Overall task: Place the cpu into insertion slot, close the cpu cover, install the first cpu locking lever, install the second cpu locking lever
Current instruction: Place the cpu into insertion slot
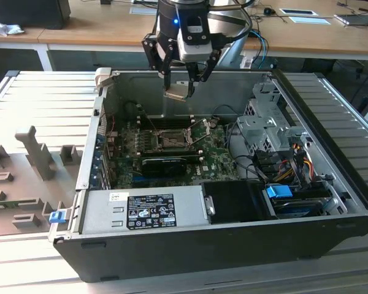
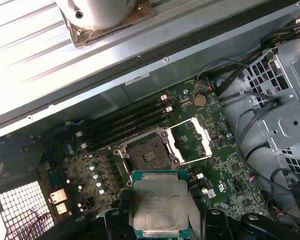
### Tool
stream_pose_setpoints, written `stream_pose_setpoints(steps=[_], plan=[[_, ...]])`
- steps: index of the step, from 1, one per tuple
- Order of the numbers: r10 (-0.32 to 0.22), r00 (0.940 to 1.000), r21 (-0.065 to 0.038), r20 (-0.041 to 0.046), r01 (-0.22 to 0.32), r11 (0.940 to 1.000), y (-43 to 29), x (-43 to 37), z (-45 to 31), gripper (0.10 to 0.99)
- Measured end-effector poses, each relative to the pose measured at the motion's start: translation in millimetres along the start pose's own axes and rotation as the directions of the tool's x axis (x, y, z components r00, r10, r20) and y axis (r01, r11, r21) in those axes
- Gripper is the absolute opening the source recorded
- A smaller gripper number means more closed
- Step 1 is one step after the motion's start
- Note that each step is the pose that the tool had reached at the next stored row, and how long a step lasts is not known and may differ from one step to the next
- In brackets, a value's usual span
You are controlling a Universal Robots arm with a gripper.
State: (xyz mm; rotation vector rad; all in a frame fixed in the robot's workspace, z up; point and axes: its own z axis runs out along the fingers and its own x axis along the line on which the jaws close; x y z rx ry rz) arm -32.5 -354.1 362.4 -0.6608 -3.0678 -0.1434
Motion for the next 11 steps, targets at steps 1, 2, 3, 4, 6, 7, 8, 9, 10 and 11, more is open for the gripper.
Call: stream_pose_setpoints(steps=[1,2,3,4,6,7,8,9,10,11], plan=[[0.006,1.0000,0.000,0.0005,-0.006,1.0000,0.0,0.0,0.0,0.529],[0.014,0.9999,0.000,0.0013,-0.014,0.9999,0.0,0.0,0.0,0.529],[0.022,0.9998,-0.001,0.0020,-0.022,0.9998,0.0,0.0,0.0,0.529],[0.027,0.9996,-0.001,0.0024,-0.027,0.9996,0.0,0.0,0.0,0.529],[0.037,0.9993,-0.001,0.0033,-0.037,0.9993,0.0,0.0,0.0,0.529],[0.040,0.9992,-0.001,0.0036,-0.040,0.9992,0.0,0.0,0.0,0.529],[0.044,0.9990,-0.001,0.0039,-0.044,0.9990,0.0,0.0,0.0,0.529],[0.049,0.9988,-0.001,0.0044,-0.049,0.9988,0.0,0.0,0.0,0.529],[0.053,0.9986,-0.001,0.0047,-0.053,0.9986,0.0,0.0,0.0,0.529],[0.057,0.9984,-0.001,0.0050,-0.057,0.9984,0.0,0.0,0.0,0.529]])
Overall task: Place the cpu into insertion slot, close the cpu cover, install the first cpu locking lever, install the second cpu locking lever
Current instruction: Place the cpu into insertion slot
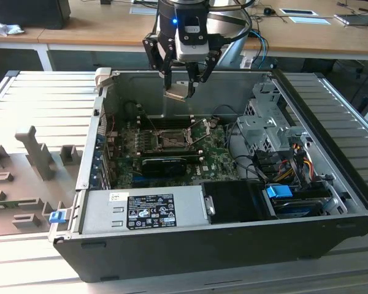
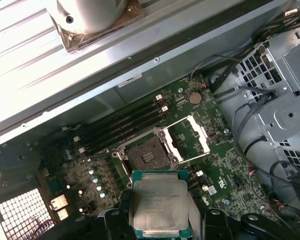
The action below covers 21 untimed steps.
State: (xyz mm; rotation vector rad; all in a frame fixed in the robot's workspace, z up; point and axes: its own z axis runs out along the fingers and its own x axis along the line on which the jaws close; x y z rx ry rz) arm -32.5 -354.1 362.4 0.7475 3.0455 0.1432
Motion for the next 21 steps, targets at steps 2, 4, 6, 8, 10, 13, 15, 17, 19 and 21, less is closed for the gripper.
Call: stream_pose_setpoints(steps=[2,4,6,8,10,13,15,17,19,21], plan=[[0.008,1.0000,0.000,0.0007,-0.008,1.0000,0.0,0.0,0.0,0.529],[0.017,0.9998,0.000,0.0015,-0.017,0.9998,0.0,0.0,0.0,0.529],[0.027,0.9996,-0.001,0.0024,-0.027,0.9996,0.0,0.0,0.1,0.529],[0.040,0.9992,-0.001,0.0036,-0.040,0.9992,0.0,0.0,0.2,0.529],[0.051,0.9987,-0.001,0.0045,-0.051,0.9987,0.0,0.0,0.2,0.529],[0.065,0.9979,-0.001,0.0058,-0.065,0.9979,0.0,0.0,0.2,0.529],[0.073,0.9973,-0.002,0.0065,-0.073,0.9973,0.0,0.0,0.3,0.529],[0.081,0.9967,-0.002,0.0072,-0.081,0.9967,0.0,0.0,0.3,0.529],[0.091,0.9958,-0.002,0.0081,-0.091,0.9959,0.0,0.0,0.3,0.529],[0.101,0.9949,-0.002,0.0089,-0.101,0.9949,0.0,0.0,0.3,0.529]])
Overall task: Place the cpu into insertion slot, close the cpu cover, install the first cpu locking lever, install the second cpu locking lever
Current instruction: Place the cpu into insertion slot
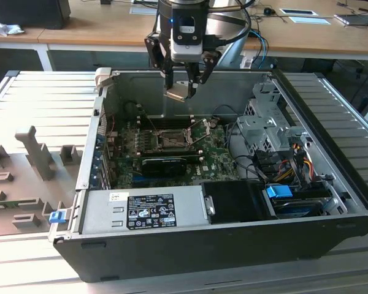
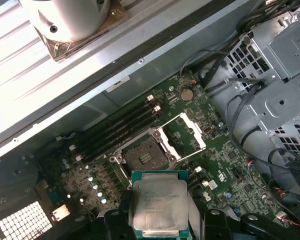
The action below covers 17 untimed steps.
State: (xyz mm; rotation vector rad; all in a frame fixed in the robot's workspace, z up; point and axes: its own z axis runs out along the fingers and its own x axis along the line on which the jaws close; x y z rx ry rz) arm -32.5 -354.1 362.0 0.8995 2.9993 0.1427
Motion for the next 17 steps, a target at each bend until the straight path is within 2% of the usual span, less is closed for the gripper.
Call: stream_pose_setpoints(steps=[17], plan=[[0.091,0.9958,-0.002,0.0081,-0.091,0.9959,0.0,0.0,0.3,0.529]])
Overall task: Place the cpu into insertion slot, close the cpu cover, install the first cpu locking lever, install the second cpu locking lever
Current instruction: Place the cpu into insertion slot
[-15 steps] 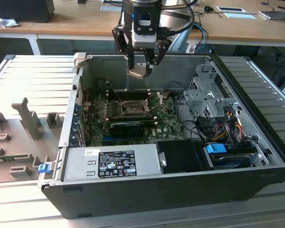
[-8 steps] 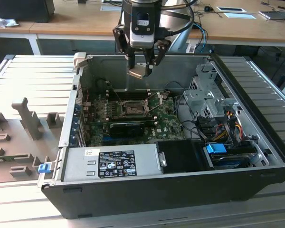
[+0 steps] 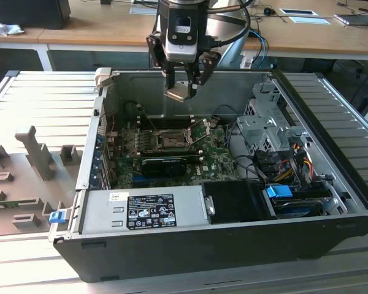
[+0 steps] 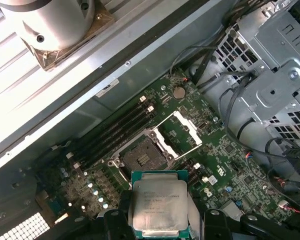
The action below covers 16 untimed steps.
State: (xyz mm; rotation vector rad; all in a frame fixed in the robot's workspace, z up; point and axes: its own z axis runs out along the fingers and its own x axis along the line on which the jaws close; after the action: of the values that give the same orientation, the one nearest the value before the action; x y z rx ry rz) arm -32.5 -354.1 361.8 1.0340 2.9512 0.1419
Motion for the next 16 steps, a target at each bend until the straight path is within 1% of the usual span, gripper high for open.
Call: stream_pose_setpoints(steps=[10,16], plan=[[0.041,0.9991,-0.001,0.0037,-0.041,0.9991,0.0,0.0,0.1,0.529],[0.070,0.9976,-0.002,0.0061,-0.070,0.9976,0.0,0.0,0.3,0.529]])
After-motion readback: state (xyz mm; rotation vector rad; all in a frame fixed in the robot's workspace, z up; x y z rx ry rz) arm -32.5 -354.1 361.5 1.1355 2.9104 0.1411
